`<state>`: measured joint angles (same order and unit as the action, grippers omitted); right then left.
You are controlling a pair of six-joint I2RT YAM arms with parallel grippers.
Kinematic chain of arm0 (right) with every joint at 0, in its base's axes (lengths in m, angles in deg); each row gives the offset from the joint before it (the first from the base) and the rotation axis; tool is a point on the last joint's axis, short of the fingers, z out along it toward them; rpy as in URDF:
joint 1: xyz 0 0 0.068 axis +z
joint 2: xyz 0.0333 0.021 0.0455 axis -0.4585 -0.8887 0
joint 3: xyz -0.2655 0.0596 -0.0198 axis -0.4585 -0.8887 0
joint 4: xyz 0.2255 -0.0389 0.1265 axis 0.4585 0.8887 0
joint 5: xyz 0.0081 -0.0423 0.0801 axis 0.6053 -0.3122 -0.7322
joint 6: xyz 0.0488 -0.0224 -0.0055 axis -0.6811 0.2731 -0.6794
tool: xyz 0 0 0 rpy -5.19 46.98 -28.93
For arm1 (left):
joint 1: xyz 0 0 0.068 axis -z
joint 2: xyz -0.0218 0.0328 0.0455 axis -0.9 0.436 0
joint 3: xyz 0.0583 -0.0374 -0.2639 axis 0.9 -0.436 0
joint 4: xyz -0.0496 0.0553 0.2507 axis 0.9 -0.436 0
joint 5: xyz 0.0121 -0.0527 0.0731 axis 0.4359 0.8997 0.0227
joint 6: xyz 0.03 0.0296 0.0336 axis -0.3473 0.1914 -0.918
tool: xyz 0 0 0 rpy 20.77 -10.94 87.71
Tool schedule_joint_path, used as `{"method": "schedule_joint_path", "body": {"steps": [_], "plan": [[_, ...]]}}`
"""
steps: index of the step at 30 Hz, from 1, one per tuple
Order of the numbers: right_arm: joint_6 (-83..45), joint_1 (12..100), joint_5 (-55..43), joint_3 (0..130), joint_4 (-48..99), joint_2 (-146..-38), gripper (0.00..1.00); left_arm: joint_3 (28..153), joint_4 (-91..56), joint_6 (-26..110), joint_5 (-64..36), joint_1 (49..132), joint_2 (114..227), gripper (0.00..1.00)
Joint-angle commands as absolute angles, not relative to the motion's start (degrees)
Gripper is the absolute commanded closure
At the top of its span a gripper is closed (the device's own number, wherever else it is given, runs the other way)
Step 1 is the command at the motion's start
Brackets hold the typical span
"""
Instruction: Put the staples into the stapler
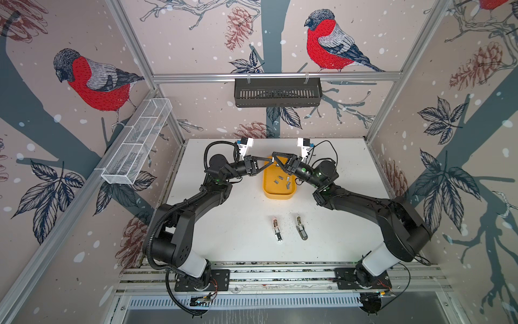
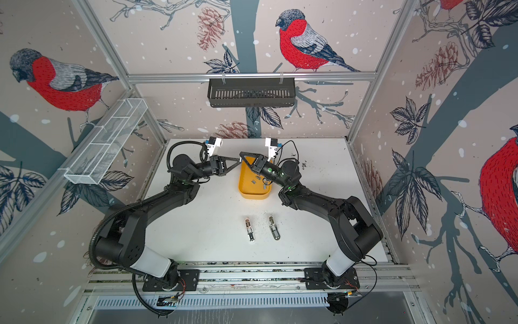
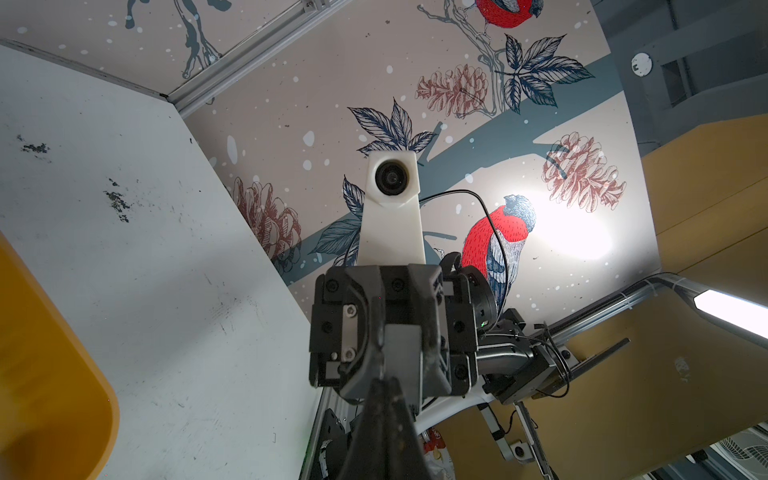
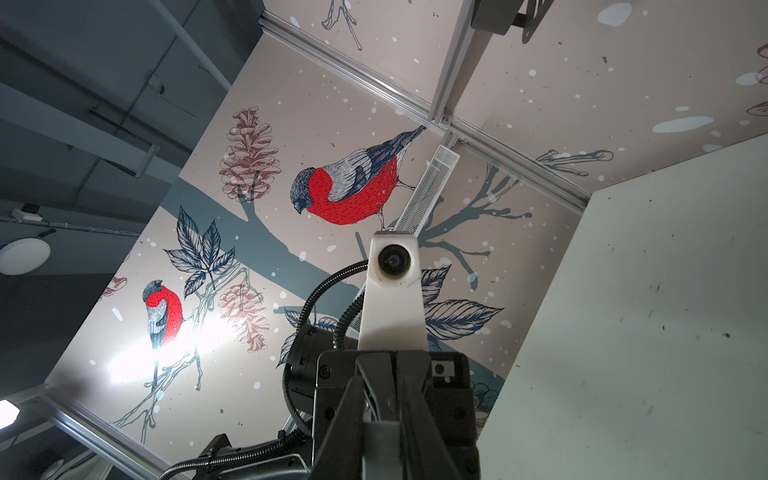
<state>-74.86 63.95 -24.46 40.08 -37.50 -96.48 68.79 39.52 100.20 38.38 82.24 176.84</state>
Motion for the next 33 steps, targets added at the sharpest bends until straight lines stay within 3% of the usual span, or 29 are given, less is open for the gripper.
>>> {"method": "schedule_joint_path", "body": {"steps": [1,18,33], "plan": [[-75.39,63.92,-24.83,39.85,-40.21,-96.50,0.83,69.28,42.40,99.95,39.60,82.17,176.64,1.00],[-75.30,63.81,-24.49,39.29,-39.76,-96.30,0.77,69.36,41.16,98.78,39.52,82.18,176.24,1.00],[-75.26,63.77,-24.58,39.29,-39.70,-96.06,0.85,69.33,40.84,98.60,39.51,82.27,176.29,1.00]]}}
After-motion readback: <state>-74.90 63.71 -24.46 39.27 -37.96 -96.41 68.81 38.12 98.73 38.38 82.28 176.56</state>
